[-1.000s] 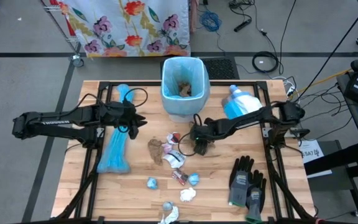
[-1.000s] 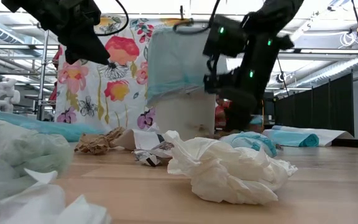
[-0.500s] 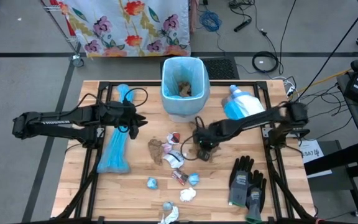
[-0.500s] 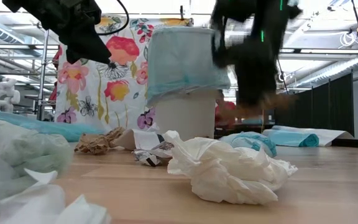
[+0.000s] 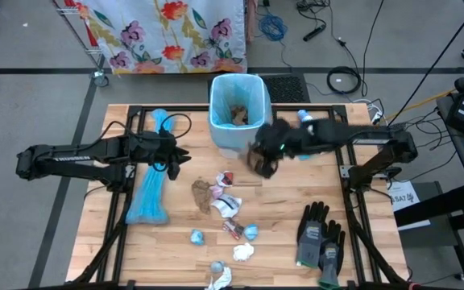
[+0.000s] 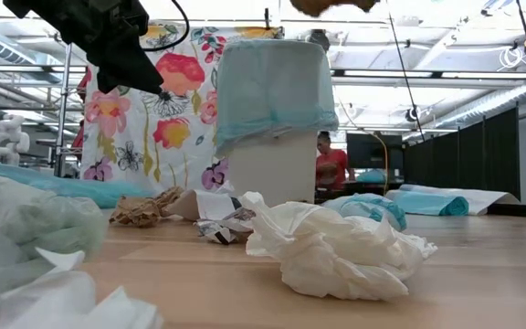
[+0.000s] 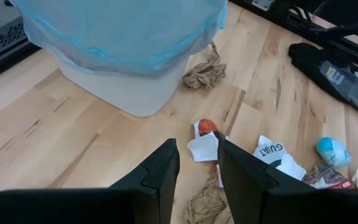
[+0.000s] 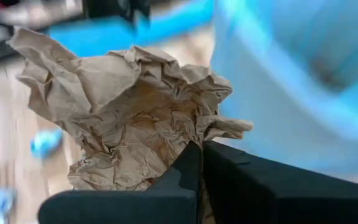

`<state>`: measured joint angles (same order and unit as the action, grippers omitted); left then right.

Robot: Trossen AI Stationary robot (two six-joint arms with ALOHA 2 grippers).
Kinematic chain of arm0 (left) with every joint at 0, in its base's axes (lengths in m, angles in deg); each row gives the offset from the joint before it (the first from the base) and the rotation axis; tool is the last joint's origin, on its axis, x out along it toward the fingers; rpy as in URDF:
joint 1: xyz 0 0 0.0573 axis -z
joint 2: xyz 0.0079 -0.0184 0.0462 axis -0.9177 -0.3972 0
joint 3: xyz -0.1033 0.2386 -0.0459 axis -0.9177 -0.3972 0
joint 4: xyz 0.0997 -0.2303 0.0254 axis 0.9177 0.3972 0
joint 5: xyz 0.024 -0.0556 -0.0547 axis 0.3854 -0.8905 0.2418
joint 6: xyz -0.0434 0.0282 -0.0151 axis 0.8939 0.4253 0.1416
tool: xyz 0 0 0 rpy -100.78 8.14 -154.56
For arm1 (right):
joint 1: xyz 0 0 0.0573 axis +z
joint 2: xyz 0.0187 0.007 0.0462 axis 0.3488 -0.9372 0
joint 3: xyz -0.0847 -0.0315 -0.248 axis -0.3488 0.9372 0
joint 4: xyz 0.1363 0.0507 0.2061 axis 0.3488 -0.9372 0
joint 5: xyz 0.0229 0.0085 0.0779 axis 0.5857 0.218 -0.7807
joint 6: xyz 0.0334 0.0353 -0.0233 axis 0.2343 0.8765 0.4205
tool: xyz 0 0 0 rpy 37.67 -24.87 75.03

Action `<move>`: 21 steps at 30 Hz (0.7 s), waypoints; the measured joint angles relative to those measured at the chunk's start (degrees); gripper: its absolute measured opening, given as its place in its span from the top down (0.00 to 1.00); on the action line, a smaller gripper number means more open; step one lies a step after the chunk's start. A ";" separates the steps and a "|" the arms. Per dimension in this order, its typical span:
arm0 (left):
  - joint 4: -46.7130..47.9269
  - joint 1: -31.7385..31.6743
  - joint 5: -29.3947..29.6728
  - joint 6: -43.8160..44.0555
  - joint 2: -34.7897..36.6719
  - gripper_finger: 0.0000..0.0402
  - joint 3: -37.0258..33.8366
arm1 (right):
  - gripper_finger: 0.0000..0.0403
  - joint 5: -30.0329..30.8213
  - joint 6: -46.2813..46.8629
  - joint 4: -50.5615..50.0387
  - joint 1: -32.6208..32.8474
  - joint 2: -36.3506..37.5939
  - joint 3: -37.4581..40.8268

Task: Place trash/remove bag and relplace
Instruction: Put the brown paper into the blue trash bag inside the white trash bin

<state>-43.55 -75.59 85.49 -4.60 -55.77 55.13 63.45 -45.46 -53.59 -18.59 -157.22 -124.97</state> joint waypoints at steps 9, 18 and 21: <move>0.03 0.01 0.01 0.23 0.01 0.71 0.00 | 1.00 3.92 -11.67 11.56 -9.71 -0.57 -7.60; 0.02 0.02 0.02 0.28 -0.01 0.71 0.00 | 0.98 3.87 -16.47 23.32 -20.13 -4.11 -7.60; 0.04 0.01 0.02 0.28 0.00 0.71 0.00 | 0.94 3.10 -16.12 24.07 -22.40 -6.75 -7.60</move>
<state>-43.51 -75.58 85.51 -4.32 -55.77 55.13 66.55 -61.58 -29.52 -41.00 -163.96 -132.57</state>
